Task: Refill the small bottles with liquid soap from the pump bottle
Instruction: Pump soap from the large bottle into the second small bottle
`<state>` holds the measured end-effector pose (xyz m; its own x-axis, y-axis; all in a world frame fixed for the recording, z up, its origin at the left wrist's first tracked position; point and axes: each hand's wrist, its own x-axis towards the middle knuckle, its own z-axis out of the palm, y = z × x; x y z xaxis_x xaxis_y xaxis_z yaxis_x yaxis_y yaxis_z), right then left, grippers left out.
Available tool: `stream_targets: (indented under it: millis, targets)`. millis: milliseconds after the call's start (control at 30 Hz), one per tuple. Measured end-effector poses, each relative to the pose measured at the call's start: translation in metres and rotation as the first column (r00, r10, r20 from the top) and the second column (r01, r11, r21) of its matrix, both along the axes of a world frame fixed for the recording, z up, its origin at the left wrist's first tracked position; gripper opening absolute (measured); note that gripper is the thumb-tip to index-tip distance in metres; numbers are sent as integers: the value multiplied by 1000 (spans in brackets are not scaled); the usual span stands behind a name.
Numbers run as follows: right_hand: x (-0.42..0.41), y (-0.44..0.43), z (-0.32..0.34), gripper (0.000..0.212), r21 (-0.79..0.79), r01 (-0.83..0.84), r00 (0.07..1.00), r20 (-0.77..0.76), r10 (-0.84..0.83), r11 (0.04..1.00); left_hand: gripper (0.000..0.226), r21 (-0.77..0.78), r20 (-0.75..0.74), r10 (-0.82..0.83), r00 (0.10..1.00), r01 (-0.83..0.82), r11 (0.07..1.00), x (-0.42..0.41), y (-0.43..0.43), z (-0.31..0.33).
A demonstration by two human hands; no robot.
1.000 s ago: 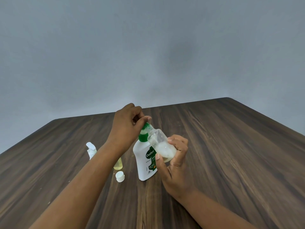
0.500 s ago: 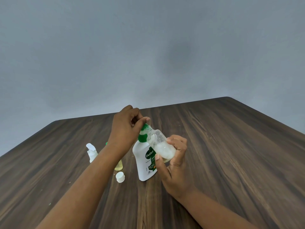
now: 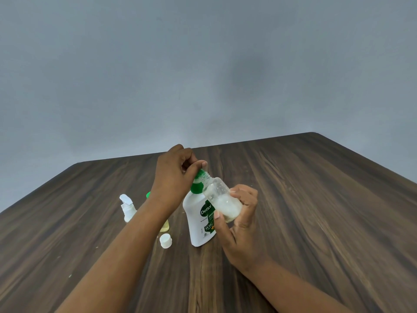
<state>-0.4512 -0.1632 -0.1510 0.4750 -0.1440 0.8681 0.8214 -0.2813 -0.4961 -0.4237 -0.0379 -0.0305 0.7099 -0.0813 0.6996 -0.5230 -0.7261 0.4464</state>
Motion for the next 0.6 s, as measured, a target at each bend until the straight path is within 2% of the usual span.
stream_targets:
  millis: [100, 233, 400, 600]
  targets:
    - [0, 1, 1, 37, -1, 6, 1000, 2, -6, 1000, 27, 37, 8, -21, 1000, 21, 999, 1, 1, 7]
    - [1, 0, 1, 36, 2, 2, 1000, 12, -2, 1000, 35, 114, 18, -32, 999, 30, 993, 2, 1, 13]
    - [0, 1, 0, 37, 1, -4, 1000, 3, 4, 1000, 31, 20, 43, 4, 999, -5, 1000, 0, 1, -1]
    - [0, 0, 0, 38, -8, 11, 1000, 6, -11, 1000, 28, 38, 44, -14, 999, 13, 999, 1, 1, 3]
